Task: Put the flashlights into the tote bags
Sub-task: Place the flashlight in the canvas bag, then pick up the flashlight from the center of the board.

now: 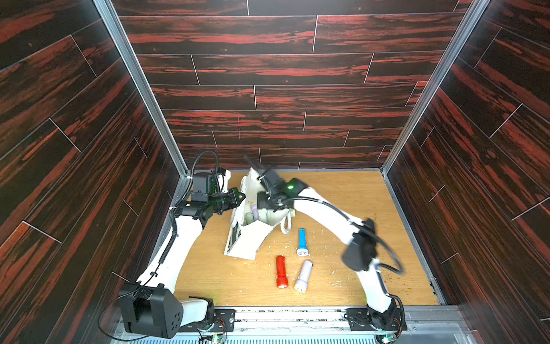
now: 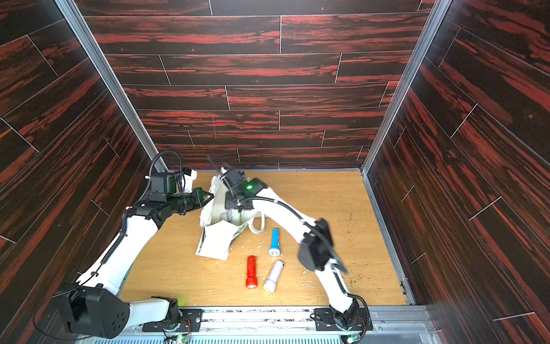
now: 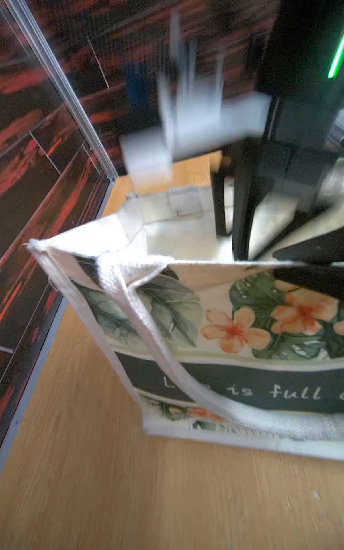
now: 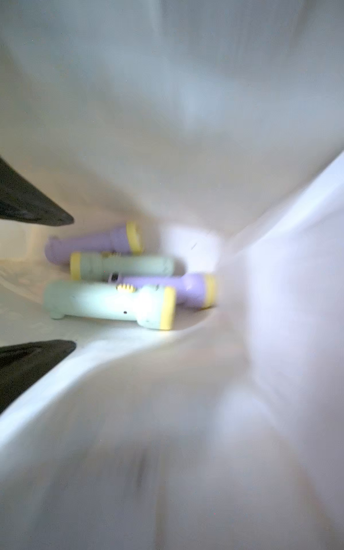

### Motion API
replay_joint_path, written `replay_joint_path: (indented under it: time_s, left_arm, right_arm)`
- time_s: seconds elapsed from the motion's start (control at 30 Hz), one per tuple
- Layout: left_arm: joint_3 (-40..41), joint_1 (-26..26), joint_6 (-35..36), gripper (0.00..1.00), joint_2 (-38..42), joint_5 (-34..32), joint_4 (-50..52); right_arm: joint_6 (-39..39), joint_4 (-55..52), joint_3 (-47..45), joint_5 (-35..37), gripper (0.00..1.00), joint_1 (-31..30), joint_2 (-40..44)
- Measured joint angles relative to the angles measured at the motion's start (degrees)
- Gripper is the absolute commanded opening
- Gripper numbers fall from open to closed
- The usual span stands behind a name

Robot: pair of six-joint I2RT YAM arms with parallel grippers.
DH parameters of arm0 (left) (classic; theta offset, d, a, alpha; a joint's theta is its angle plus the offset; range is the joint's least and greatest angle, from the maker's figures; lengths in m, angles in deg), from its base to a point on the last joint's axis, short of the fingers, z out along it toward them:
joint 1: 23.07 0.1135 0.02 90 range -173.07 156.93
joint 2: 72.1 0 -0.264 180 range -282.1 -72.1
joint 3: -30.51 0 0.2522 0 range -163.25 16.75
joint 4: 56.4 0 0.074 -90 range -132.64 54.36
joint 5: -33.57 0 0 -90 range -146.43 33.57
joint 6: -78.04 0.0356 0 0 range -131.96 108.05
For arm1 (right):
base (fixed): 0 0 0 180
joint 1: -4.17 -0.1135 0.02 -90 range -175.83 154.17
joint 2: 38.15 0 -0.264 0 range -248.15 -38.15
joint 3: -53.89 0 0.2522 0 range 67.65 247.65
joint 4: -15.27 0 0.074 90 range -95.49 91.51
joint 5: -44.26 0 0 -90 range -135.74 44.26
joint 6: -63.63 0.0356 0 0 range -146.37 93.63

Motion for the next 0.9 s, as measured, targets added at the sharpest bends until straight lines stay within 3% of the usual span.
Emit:
replay_joint_path:
  time_s: [0.17,0.3,0.4,0.47,0.63,0.9]
  left_arm:
    - [-0.5,0.0,1.3,0.00,0.0,-5.9,1.9]
    - [-0.7,0.0,2.0,0.00,0.0,-10.6,3.3]
    - [-0.7,0.1,2.3,0.00,0.0,-14.1,4.0]
    - [-0.7,0.1,2.5,0.00,0.1,-16.3,4.6]
    - [-0.7,0.1,3.2,0.00,0.5,-22.6,6.2]
    - [-0.8,0.1,3.7,0.00,0.9,-30.8,8.1]
  right_arm:
    - [-4.0,12.0,-13.9,2.7,0.64,-2.7,15.9]
    - [-4.8,15.2,-19.8,4.2,0.53,-3.4,22.4]
    - [-4.4,16.0,-26.5,6.2,0.58,-3.1,26.3]
    - [-3.8,15.8,-31.3,7.7,0.65,-3.0,28.7]
    - [0.1,13.2,-39.4,10.2,0.64,-2.2,32.6]
    - [8.1,8.4,-49.0,5.1,0.55,5.6,33.2]
